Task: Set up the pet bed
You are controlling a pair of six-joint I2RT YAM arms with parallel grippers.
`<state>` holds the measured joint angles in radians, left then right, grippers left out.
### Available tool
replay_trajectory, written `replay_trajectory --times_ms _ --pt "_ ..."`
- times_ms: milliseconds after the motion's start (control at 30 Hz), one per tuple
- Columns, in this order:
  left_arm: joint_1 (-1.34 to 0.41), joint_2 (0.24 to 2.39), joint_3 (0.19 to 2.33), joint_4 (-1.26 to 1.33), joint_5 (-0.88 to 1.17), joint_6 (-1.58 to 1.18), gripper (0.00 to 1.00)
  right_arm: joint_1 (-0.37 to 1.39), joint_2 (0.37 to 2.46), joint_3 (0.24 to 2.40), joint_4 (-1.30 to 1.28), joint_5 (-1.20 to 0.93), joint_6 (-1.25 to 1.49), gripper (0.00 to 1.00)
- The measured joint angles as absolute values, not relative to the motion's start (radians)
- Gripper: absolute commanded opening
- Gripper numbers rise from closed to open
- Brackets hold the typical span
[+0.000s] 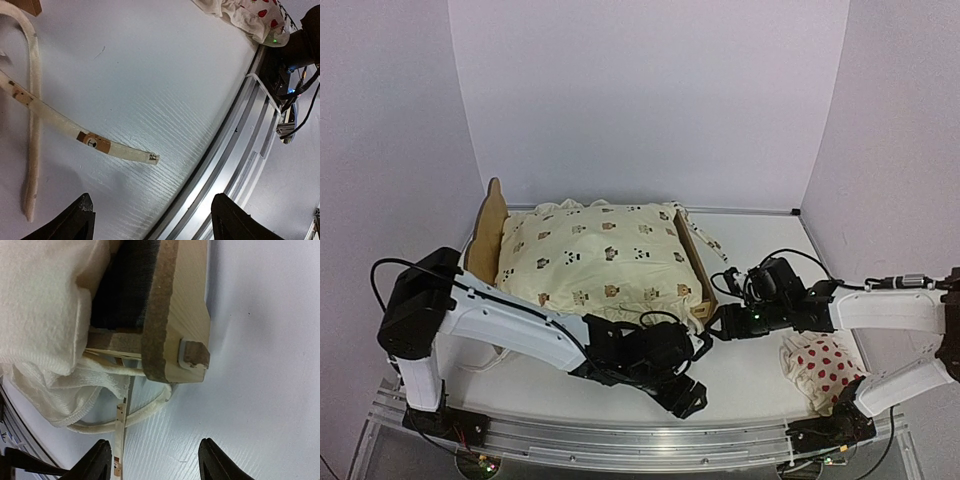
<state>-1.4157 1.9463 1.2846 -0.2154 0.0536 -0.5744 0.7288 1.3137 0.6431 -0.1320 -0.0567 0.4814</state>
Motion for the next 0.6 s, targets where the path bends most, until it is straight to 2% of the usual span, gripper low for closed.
replay_trajectory --times_ms 267,367,600 --pt "-1.417 1.8 1.272 -0.411 -0.11 -0.591 0.64 0.729 1.34 0.607 -0.022 -0.117 0.399 0.58" --pt "-1.404 1.799 1.236 -0.455 -0.15 -0.601 0.57 0.729 1.379 0.608 0.011 -0.138 0.378 0.57" --pt "-1.374 1.834 1.203 -0.498 -0.18 -0.579 0.51 0.729 1.456 0.609 0.077 -0.155 0.329 0.5"
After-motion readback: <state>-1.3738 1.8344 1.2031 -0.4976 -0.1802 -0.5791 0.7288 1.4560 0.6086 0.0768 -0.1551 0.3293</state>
